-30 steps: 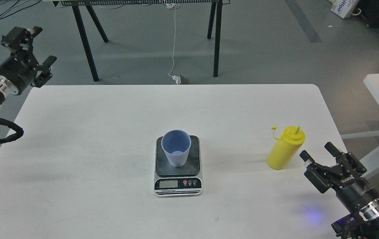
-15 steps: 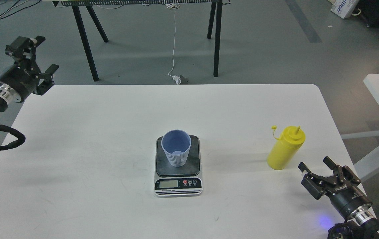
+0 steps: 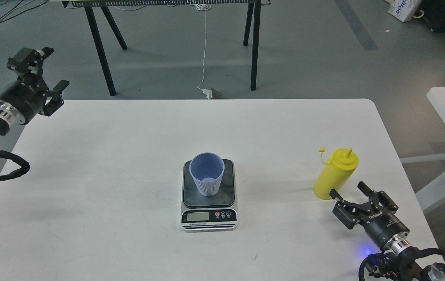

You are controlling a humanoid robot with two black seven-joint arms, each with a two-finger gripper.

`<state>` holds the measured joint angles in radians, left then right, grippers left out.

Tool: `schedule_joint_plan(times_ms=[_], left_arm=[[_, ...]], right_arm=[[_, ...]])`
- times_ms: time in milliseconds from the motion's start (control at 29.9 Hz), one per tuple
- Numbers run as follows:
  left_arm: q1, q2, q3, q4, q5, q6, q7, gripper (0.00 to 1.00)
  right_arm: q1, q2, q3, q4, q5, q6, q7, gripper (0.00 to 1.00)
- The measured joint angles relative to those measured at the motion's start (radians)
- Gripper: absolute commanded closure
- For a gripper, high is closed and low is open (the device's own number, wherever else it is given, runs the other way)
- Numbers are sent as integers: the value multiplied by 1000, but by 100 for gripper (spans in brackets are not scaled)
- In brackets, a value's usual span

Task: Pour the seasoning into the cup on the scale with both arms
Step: 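Move the right gripper down beside the yellow squeeze bottle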

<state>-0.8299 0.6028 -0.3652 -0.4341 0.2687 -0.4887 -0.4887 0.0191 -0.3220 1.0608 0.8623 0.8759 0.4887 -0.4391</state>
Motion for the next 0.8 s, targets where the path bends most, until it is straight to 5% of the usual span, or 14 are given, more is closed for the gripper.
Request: schedule_joint_plan(times_ms=[534,601,701,802], left_arm=[[7,-2,0,0,0,0,0,1],[8,-3,0,0,0,0,0,1],[8,-3,0,0,0,0,0,1],[9,-3,-1,0,0,0,0,1]], right_arm=[[75,67,-8,-106,-41,0,4,19],[79,69,-8,-113,-43,0,4,32],[87,79,-8,-121,-48,0,6,68],[91,85,-8,-122,-66,0,21,88]])
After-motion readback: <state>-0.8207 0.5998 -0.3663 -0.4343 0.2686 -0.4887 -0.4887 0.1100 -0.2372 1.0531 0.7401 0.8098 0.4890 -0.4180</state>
